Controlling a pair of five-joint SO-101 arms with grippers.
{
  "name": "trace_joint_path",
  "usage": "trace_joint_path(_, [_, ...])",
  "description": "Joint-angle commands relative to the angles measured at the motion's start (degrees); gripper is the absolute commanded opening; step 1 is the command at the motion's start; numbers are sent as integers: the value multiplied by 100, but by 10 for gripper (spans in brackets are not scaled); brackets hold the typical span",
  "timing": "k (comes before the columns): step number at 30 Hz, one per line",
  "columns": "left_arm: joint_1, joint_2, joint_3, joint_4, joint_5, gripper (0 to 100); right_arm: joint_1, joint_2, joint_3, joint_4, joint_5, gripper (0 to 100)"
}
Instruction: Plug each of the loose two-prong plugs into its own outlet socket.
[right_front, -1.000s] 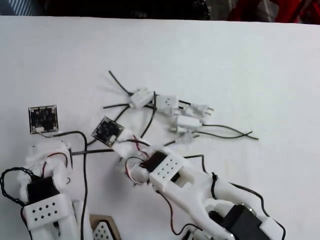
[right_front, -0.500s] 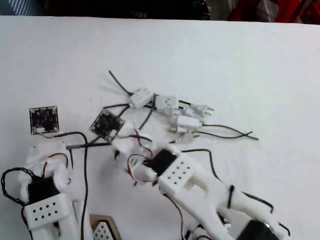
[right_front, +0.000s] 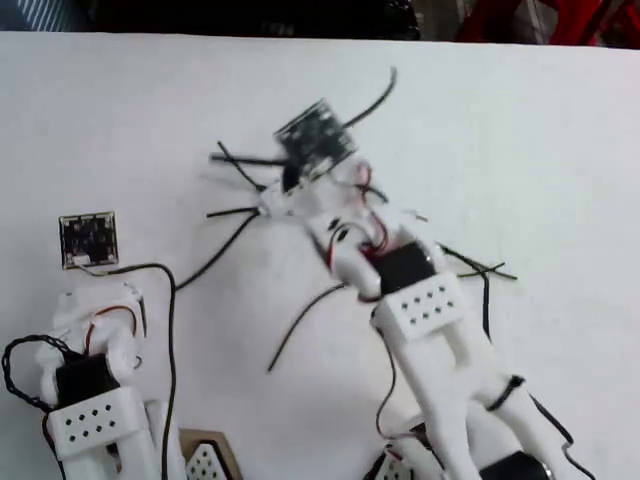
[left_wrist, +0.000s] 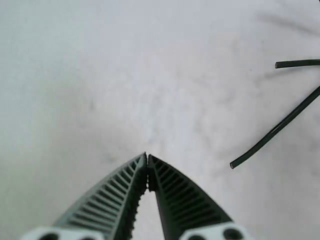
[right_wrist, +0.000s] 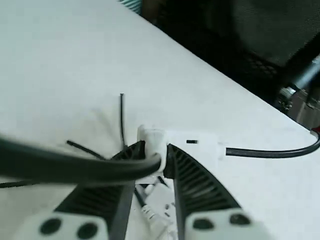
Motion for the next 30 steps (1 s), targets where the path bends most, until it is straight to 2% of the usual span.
trace_joint_path(1, [-48,-101,-18,-132,0,24,611,585,-308,-1007,18,18])
trace_joint_path(8, [-48,-101,-9,-132,-9,24,1024,2466,-352,-2844,18,21])
trace_joint_path(11, [-48,-101,-9,-132,-9,24,1138,3187,-756,-2818,18,24])
trace_joint_path(14, [-48,-101,-9,-132,-9,24,1270,3679,-1389,-2149,-316,91])
trace_joint_path(18, [-40,-101,-9,-132,-9,24,1332,3749,-2136,-708,-712,189])
trace_joint_path(26, [-22,-101,167,-387,-9,24,1323,2967,-2699,1393,-677,192])
trace_joint_path(30, [-22,-101,167,-387,-9,24,1314,2738,-2743,2396,-53,193])
